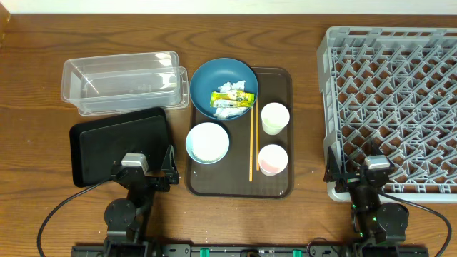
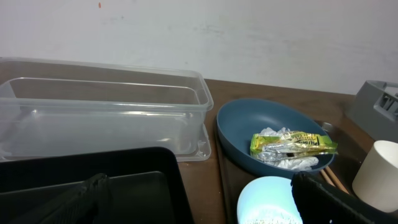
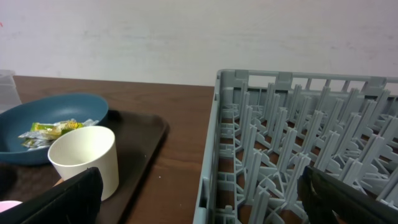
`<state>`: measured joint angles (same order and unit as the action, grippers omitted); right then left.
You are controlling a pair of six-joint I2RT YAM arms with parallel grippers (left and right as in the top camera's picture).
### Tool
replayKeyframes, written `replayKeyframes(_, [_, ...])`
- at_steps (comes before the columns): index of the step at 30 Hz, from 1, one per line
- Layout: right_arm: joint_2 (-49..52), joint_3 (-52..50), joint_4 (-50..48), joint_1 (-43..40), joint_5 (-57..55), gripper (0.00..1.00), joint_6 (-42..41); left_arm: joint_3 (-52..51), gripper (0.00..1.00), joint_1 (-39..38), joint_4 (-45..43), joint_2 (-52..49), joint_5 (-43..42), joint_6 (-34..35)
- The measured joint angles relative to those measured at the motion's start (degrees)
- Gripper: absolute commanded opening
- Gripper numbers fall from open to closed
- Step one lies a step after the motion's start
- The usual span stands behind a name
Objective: Sort waste into correct bins and load items into the dishwasher rack
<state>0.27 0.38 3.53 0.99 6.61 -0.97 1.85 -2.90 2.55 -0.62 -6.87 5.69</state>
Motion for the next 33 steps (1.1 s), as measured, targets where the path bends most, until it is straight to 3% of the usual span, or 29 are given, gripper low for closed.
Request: replayKeyframes(33, [2.7,0.0,0.0,0.0,0.0,0.99,0.0,0.0,0.95,0.0,0.0,0.0,0.0,0.0])
